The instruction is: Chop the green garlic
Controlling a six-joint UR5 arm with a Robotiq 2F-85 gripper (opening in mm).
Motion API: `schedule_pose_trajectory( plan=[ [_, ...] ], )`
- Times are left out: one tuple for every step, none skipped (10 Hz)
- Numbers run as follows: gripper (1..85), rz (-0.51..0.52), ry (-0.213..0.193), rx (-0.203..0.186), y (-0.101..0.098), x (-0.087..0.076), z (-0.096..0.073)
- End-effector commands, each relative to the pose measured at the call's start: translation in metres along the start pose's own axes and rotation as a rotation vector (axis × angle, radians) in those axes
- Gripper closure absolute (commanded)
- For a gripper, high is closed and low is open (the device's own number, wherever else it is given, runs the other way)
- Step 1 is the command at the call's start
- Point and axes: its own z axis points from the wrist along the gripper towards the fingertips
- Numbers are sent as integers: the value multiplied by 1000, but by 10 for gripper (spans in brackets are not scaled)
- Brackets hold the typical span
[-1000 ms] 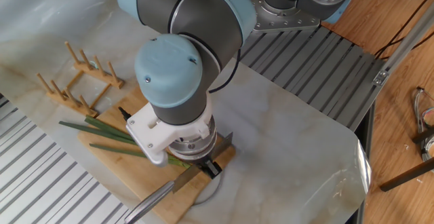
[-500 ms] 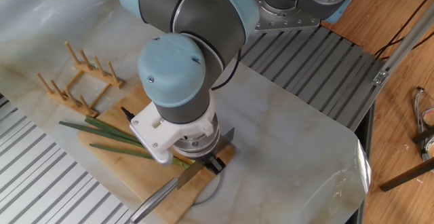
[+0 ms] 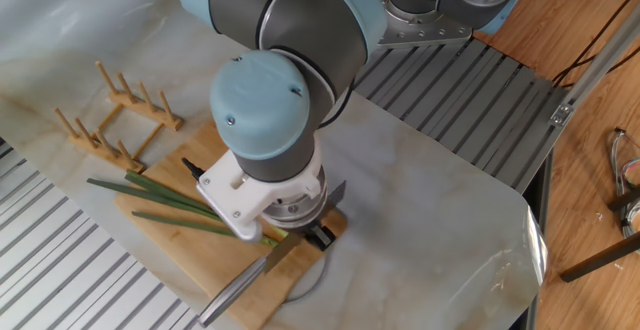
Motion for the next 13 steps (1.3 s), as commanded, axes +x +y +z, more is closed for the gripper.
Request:
schedule_pose_trajectory(
  plan=[
    [843,-43,23,-3,1,8,-1],
    [843,-65,21,18,-5,8,-1],
    [843,-77,19,38,-10,7,-1],
    [843,-84,22,44,-12,8,-1],
    [843,-87,25,46,-12,9,-1],
    [843,-96,28,46,-13,11,-2],
    [843,-110,35,43,-12,13,-2],
    [843,-133,44,45,-13,16,-3],
    [843,-159,50,54,-16,18,-4],
    [843,-182,57,58,-18,19,-4],
    [843,-195,59,62,-19,20,-4],
    [843,-200,62,66,-20,21,-5],
    [843,-210,65,75,-23,21,-5]
  ],
)
